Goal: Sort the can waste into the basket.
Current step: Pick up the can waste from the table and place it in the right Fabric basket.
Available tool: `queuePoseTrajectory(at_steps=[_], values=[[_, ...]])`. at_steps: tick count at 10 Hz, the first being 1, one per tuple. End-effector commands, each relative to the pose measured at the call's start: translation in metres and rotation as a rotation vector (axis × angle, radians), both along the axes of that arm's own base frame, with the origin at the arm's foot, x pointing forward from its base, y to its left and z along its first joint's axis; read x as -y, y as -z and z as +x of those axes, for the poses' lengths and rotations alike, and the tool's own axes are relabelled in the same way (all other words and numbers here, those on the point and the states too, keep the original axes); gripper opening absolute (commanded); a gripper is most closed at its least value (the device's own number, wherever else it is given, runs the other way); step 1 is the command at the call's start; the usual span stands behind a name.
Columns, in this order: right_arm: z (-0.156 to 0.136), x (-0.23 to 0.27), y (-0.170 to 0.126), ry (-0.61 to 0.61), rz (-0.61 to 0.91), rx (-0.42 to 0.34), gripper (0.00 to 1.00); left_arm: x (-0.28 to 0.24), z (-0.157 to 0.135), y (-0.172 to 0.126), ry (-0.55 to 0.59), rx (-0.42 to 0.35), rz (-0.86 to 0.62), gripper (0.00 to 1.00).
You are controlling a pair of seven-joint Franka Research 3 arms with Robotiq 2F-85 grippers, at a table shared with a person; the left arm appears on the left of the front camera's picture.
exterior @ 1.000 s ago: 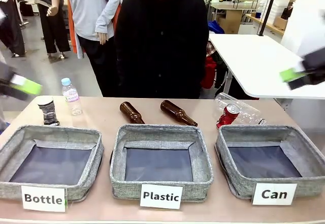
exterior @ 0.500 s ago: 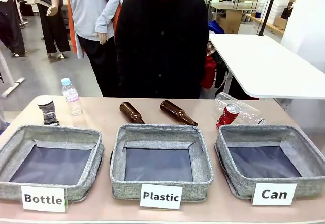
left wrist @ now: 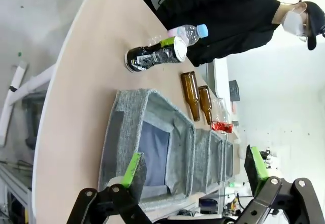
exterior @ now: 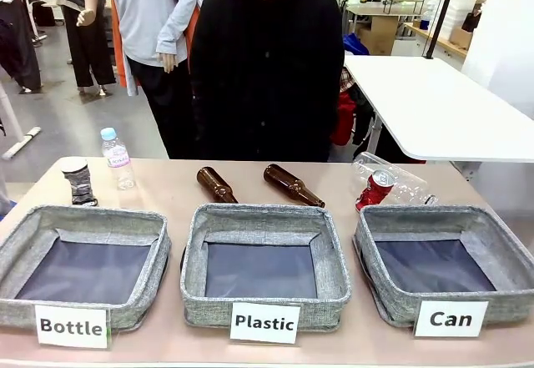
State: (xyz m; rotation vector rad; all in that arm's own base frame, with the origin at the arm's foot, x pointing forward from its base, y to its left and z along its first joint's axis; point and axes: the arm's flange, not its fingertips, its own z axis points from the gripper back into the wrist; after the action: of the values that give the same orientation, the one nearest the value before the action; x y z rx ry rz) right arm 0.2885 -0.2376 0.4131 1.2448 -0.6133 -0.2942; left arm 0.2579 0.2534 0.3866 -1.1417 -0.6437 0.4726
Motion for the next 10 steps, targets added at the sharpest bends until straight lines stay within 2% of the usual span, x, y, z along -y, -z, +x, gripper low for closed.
queuePoseTrajectory(at_steps=[1, 4, 5, 6, 7, 9, 10], values=[[-0.003, 0.003, -0.007, -0.001, -0.010, 0.039, 1.00, -0.003, -0.004, -0.003, 0.011, 0.033, 0.015, 1.00], [-0.003, 0.003, -0.007, -0.001, -0.010, 0.039, 1.00, -0.003, -0.004, -0.003, 0.011, 0.033, 0.015, 1.00], [-0.003, 0.003, -0.007, -0.001, -0.010, 0.039, 1.00, -0.002, -0.008, -0.004, 0.012, 0.000, 0.012, 1.00], [-0.003, 0.003, -0.007, -0.001, -0.010, 0.039, 1.00, 0.016, 0.004, -0.016, 0.061, 0.034, 0.177, 1.00], [-0.003, 0.003, -0.007, -0.001, -0.010, 0.039, 1.00, 0.032, 0.032, -0.030, 0.106, 0.062, 0.293, 1.00], [-0.003, 0.003, -0.007, -0.001, -0.010, 0.039, 1.00, 0.064, 0.079, -0.049, 0.237, 0.207, 0.423, 1.00], [-0.003, 0.003, -0.007, -0.001, -0.010, 0.039, 1.00, 0.082, 0.099, -0.053, 0.304, 0.266, 0.536, 1.00]])
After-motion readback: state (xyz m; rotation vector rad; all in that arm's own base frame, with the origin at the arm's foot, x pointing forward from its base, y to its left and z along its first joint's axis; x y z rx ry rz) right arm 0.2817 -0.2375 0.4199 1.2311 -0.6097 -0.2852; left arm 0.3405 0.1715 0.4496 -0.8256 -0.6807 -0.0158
